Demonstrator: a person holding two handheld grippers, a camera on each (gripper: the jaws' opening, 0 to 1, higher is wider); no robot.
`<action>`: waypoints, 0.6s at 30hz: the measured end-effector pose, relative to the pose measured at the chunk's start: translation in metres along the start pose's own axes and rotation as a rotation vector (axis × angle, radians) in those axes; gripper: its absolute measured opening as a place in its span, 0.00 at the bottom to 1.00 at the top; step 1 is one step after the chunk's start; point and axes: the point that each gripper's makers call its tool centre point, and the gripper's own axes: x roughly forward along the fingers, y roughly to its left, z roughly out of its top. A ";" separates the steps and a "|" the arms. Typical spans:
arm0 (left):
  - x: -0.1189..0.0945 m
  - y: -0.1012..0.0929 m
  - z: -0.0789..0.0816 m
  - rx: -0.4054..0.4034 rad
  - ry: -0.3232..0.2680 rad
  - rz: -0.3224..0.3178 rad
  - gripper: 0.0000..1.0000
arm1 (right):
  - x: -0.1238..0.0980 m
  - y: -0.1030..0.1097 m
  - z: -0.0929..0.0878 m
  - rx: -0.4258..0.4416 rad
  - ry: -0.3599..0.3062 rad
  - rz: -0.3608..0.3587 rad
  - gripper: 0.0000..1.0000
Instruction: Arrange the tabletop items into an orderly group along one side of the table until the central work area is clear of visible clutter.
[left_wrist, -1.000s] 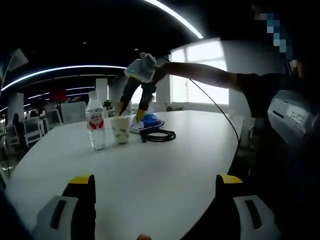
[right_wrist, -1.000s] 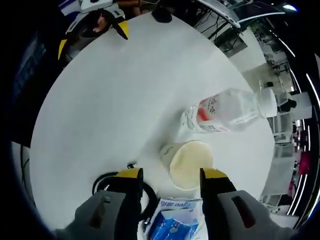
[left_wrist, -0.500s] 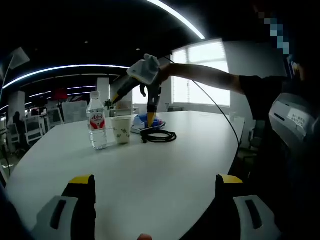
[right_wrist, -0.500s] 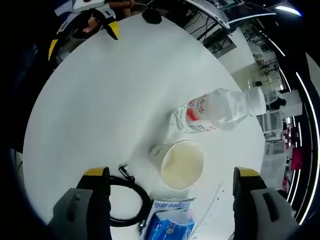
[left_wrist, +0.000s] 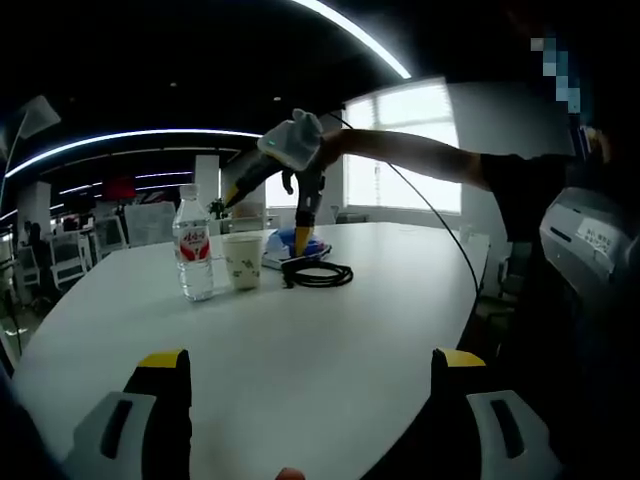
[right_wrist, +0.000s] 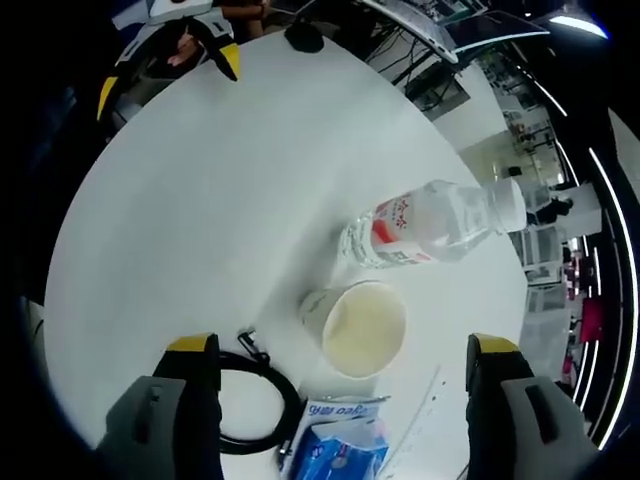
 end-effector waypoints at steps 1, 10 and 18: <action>0.001 -0.001 0.000 0.002 0.001 -0.002 1.00 | -0.001 0.000 -0.001 -0.001 -0.002 -0.004 1.00; 0.009 -0.008 0.006 0.017 0.005 -0.020 1.00 | -0.013 0.000 -0.012 0.006 -0.011 -0.034 1.00; 0.019 -0.018 0.010 0.025 0.010 -0.047 1.00 | -0.022 -0.001 -0.020 0.027 -0.033 -0.072 1.00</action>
